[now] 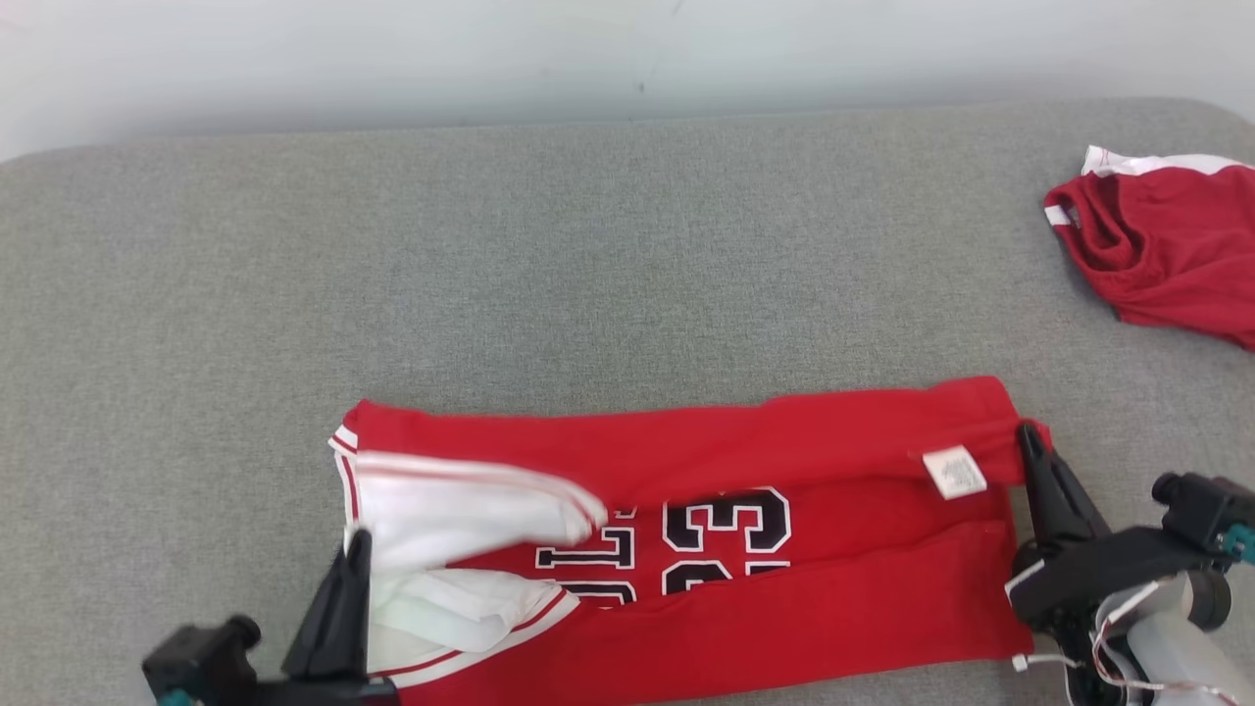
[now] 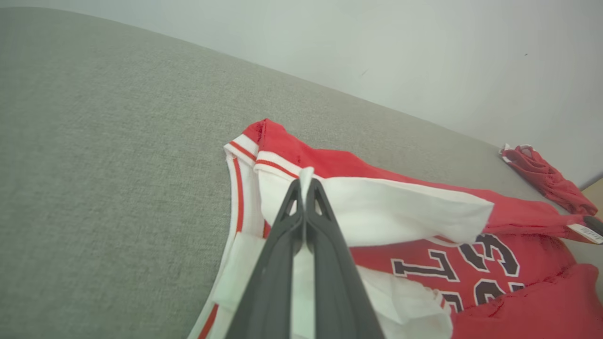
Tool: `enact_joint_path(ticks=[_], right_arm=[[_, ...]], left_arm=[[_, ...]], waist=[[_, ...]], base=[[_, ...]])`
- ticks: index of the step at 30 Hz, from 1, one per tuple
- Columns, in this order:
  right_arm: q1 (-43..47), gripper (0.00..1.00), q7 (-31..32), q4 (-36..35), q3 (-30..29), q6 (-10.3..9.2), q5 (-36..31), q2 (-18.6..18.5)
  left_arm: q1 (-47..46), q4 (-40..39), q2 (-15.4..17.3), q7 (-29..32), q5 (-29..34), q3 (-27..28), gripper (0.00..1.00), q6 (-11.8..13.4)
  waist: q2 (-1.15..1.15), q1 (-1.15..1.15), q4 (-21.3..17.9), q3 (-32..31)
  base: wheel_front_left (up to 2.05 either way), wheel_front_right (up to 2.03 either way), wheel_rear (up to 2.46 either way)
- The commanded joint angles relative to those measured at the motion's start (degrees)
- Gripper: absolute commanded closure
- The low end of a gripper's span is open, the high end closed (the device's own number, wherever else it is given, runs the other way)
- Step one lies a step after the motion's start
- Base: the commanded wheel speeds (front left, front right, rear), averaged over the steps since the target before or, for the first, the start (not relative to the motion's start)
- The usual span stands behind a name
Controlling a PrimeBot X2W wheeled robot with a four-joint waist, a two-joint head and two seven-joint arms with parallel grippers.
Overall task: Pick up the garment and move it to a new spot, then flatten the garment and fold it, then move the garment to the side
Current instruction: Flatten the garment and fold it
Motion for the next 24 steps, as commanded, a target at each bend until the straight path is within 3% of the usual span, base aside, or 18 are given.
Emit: enact_joint_path(ticks=[1, 7, 8, 9, 10, 11, 19, 24], right_arm=[[1.48, 1.00, -0.03, -0.47, -0.21, -0.16, 0.47, -0.22], [4.80, 1.00, 0.41, -0.62, 1.12, -0.16, 0.56, -0.28], [4.92, 0.75, 0.42, -0.38, 1.21, -0.16, 0.06, -0.42], [4.92, 0.75, 0.42, -0.38, 1.21, -0.16, 0.06, -0.42], [5.07, 0.20, 0.37, -0.31, 1.23, -0.16, -0.43, -0.50], [5.24, 0.00, 0.29, -0.58, 1.19, -0.16, -0.54, -0.29], [7.20, 0.00, -0.06, -4.26, -1.89, -0.16, -2.32, -0.11], [6.48, 0.00, 1.27, -0.85, -2.80, -0.16, -4.53, 0.96]], left_arm=[[1.75, 0.87, -0.67, -0.14, 0.91, 0.45, 1.00, -0.38], [3.83, 5.79, -2.59, -0.15, 3.89, 1.78, 1.00, -1.65], [3.53, 6.37, -2.64, -0.16, 4.58, 1.74, 0.84, -1.82], [3.53, 6.37, -2.64, -0.16, 4.58, 1.74, 0.84, -1.82], [3.29, 6.89, -3.15, -0.16, 5.01, 2.06, 0.60, -1.92], [3.24, 7.29, -3.60, -0.15, 5.49, 2.39, 0.00, -2.07], [5.23, 2.59, -7.77, -0.15, 15.65, 10.12, 0.00, -1.11], [7.59, -1.91, -12.15, -0.15, 24.10, 16.85, 0.00, -1.01]], waist=[[0.01, 0.01, 0.04, -0.43], [0.01, 0.01, 0.34, -1.62], [0.01, 0.01, 0.39, -1.79], [0.01, 0.01, 0.39, -1.79], [0.01, 0.01, 0.47, -2.06], [0.01, 0.01, 0.54, -2.25], [0.01, 0.01, 1.01, -3.49], [0.01, 0.01, 1.43, -4.10]], base=[[0.00, 0.00, 0.00], [0.00, 0.00, 0.00], [0.00, 0.00, 0.00], [0.00, 0.00, 0.00], [0.00, 0.00, 0.00], [0.00, 0.00, 0.00], [0.00, 0.00, 0.00], [0.00, 0.00, 0.00]])
